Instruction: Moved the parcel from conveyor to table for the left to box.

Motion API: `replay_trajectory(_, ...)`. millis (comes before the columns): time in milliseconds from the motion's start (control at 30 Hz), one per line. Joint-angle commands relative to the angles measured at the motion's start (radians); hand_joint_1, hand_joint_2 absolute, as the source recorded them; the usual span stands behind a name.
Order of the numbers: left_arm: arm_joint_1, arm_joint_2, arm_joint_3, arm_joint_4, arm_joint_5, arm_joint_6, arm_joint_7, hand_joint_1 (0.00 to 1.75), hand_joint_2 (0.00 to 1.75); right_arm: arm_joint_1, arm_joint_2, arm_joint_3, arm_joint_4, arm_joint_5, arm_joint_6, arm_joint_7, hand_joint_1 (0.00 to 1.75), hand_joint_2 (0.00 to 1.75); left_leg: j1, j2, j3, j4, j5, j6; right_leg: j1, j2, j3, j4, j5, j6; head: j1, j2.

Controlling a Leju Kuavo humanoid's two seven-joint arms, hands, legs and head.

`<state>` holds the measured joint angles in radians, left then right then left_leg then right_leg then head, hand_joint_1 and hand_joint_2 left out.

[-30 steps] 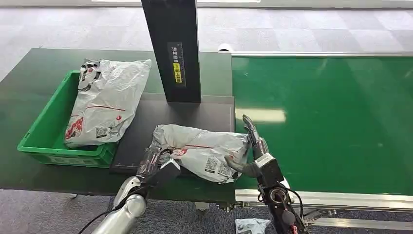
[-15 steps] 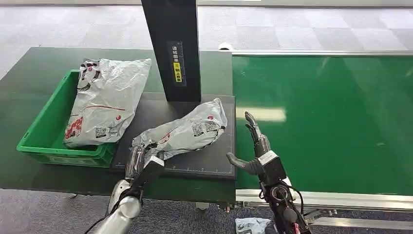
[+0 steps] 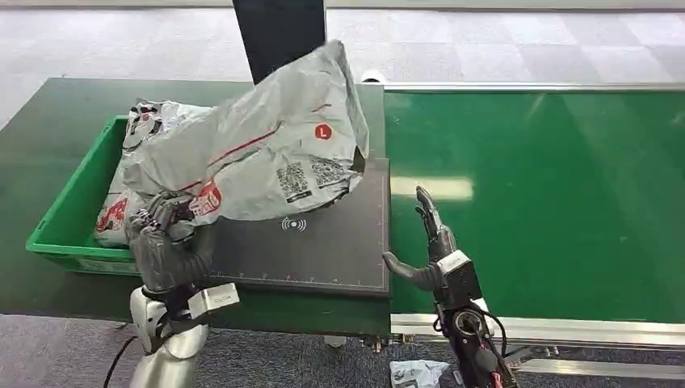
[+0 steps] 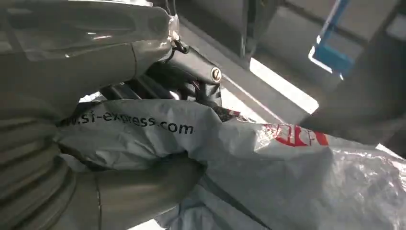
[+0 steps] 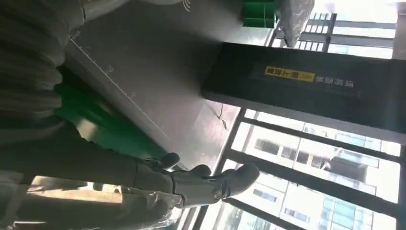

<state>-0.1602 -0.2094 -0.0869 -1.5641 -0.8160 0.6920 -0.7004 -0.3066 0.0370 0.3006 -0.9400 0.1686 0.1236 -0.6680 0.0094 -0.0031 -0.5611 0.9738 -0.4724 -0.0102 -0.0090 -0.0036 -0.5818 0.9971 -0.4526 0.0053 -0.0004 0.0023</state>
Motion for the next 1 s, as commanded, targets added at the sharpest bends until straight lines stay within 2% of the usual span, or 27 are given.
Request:
replay_trajectory(33, 0.016, -0.026, 0.062, -0.1, -0.007, 0.006, 0.002, 1.75, 1.75, -0.012, -0.014, 0.008, 0.003, 0.0, 0.0, 0.002, 0.0, 1.75, 0.0, 0.0, 0.0, 0.0, 0.0, 0.0, 0.0, 0.0, 0.0, 0.0, 0.0, 0.0, 0.0, 0.0)
replay_trajectory(167, 0.016, -0.026, 0.062, -0.1, -0.007, 0.006, 0.002, 1.75, 1.75, -0.012, -0.014, 0.008, 0.003, 0.0, 0.0, 0.002, 0.0, 1.75, 0.0, 0.001, 0.0, 0.0, 0.0, 0.0, 0.0, 0.001, 0.0, 0.0, 0.0, 0.0, 0.0, 0.0)
replay_trajectory(267, -0.008, -0.045, 0.118, -0.22, -0.101, 0.006, 0.002, 1.75, 1.75, -0.006, -0.013, 0.011, -0.004, -0.005, -0.007, 0.0, 0.0, 1.75, 0.0, 0.0, 0.001, -0.001, 0.0, 0.001, 0.0, 0.001, 0.001, -0.001, 0.0, 0.0, 0.0, 0.0)
replay_trajectory(433, -0.093, -0.044, 0.304, -0.265, -0.2, 0.006, 0.002, 1.75, 1.75, 0.001, -0.012, 0.016, -0.006, -0.007, -0.018, -0.001, 0.0, 1.75, 0.0, 0.001, 0.0, 0.0, 0.0, 0.0, 0.0, 0.001, 0.0, 0.0, 0.0, -0.001, 0.0, 0.0)
replay_trajectory(500, -0.149, -0.017, 0.377, -0.172, -0.186, 0.006, 0.002, 1.75, 1.75, 0.01, -0.015, 0.013, -0.017, -0.011, -0.027, 0.003, 0.0, 1.75, 0.0, 0.002, -0.001, 0.0, 0.0, 0.0, 0.001, 0.002, -0.001, 0.001, 0.0, -0.001, 0.0, 0.0)
replay_trajectory(533, -0.129, -0.038, 0.397, -0.153, -0.196, 0.006, 0.002, 1.75, 1.75, 0.011, -0.018, 0.016, -0.016, -0.013, -0.032, 0.005, 0.0, 1.75, 0.0, 0.002, 0.0, 0.0, 0.0, 0.0, 0.0, 0.002, -0.001, 0.0, 0.0, -0.001, 0.0, 0.0)
replay_trajectory(600, -0.157, -0.054, 0.457, 0.024, -0.222, 0.006, 0.002, 1.75, 1.75, 0.027, -0.019, -0.002, -0.031, -0.004, -0.039, 0.014, 0.0, 1.75, 0.0, 0.002, 0.002, -0.002, 0.001, 0.0, 0.0, 0.001, 0.001, -0.001, 0.001, -0.001, 0.0, 0.0)
replay_trajectory(633, -0.223, -0.067, 0.558, 0.257, -0.281, 0.006, 0.019, 1.75, 1.75, 0.047, -0.021, -0.017, -0.055, -0.002, -0.04, 0.012, 0.0, 1.75, -0.001, -0.002, 0.003, -0.004, 0.002, 0.0, -0.001, -0.001, 0.003, -0.002, 0.001, -0.001, 0.0, 0.0)
replay_trajectory(700, -0.269, 0.014, 0.558, 0.525, -0.401, 0.006, 0.306, 1.75, 1.75, 0.067, -0.023, -0.034, -0.079, 0.012, -0.027, 0.031, 0.0, 1.75, -0.002, -0.004, 0.005, -0.005, 0.003, 0.0, -0.001, -0.003, 0.004, -0.003, 0.001, 0.0, -0.001, 0.0)
replay_trajectory(733, -0.266, 0.047, 0.519, 0.554, -0.38, 0.006, 0.36, 1.75, 1.75, 0.068, -0.021, -0.039, -0.081, 0.018, -0.023, 0.035, 0.0, 1.75, -0.002, -0.005, 0.005, -0.004, 0.003, 0.0, -0.002, -0.005, 0.005, -0.002, 0.0, 0.0, 0.0, 0.0)
replay_trajectory(767, -0.267, 0.097, 0.473, 0.64, -0.371, -0.022, 0.488, 1.75, 1.75, 0.067, -0.02, -0.04, -0.08, 0.027, -0.011, 0.039, 0.0, 1.75, -0.001, -0.004, 0.005, -0.005, 0.003, 0.0, -0.001, -0.004, 0.005, -0.003, 0.001, 0.0, 0.0, 0.0)
replay_trajectory(833, -0.252, 0.173, 0.379, 0.702, -0.267, -0.008, 0.544, 1.75, 1.75, 0.065, -0.012, -0.051, -0.08, 0.043, 0.002, 0.046, 0.0, 1.75, -0.002, -0.001, 0.005, -0.004, 0.002, 0.0, -0.002, -0.001, 0.004, -0.002, 0.0, 0.0, 0.0, 0.0)
replay_trajectory(1000, -0.249, 0.205, 0.311, 0.748, -0.264, -0.076, 0.631, 1.75, 1.75, 0.061, -0.001, -0.068, -0.077, 0.048, 0.011, 0.038, 0.0, 1.75, 0.0, 0.005, 0.002, -0.001, 0.001, 0.0, 0.0, 0.004, 0.0, 0.0, 0.0, -0.001, -0.001, 0.0)
